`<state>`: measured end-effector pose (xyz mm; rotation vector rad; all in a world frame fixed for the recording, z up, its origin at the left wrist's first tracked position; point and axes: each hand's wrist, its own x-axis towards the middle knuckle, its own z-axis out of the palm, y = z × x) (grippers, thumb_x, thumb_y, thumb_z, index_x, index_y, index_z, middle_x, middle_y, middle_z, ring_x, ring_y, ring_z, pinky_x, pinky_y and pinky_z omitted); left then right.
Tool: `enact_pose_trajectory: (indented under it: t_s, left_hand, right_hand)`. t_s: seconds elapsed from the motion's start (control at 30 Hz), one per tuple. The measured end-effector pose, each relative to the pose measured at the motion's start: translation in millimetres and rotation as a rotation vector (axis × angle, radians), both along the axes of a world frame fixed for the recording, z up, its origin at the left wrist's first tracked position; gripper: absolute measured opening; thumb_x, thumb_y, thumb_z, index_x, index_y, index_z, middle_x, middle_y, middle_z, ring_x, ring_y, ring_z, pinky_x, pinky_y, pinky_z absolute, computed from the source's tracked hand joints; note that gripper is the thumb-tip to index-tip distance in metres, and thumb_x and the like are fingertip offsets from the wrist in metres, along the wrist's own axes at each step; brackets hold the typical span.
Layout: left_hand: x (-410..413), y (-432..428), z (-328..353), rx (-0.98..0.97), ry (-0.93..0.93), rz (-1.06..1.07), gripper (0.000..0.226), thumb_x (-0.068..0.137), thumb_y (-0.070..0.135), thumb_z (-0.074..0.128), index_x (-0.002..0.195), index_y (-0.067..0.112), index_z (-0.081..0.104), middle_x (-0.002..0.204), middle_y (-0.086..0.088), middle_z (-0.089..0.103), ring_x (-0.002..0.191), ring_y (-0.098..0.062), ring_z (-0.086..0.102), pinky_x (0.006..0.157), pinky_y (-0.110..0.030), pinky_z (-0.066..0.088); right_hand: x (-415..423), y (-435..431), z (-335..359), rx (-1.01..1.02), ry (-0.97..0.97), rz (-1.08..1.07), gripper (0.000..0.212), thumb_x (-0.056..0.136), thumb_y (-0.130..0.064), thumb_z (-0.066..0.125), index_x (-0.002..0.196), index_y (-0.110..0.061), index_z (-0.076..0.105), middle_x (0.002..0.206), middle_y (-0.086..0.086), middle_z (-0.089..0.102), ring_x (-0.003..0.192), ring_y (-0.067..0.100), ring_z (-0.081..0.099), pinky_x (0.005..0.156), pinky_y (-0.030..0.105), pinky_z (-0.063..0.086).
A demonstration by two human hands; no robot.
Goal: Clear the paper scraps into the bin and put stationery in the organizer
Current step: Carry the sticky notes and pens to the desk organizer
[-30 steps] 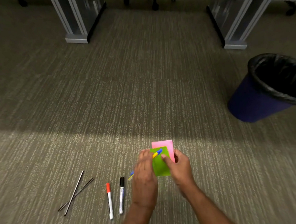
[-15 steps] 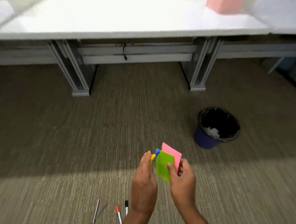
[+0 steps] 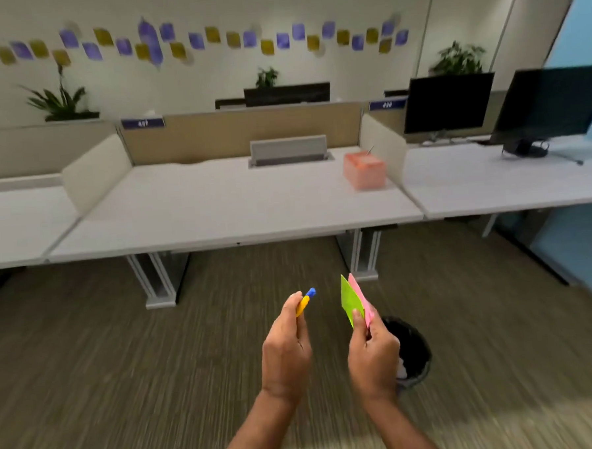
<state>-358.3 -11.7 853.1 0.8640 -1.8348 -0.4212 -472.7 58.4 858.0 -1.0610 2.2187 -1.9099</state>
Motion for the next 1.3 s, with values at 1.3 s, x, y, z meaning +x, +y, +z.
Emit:
enact_pose_trajectory:
  t_s: [1.3]
  left_hand:
    - [-423,-318,101,0.566,0.351,-0.040,0.016,0.101,0.011,0.052,0.107,0.024,0.058,0.095,0.012,0.064,0.093,-0.013,0.066,0.083,-0.030,0.056]
  right_hand:
    - [-389,-340,118,-0.125,-0.243,0.010,0.026,0.101,-0.026,0.051,0.117,-0.010,0.064,0.099,0.002,0.069,0.087,0.007,0.064,0.061,0.011,0.045]
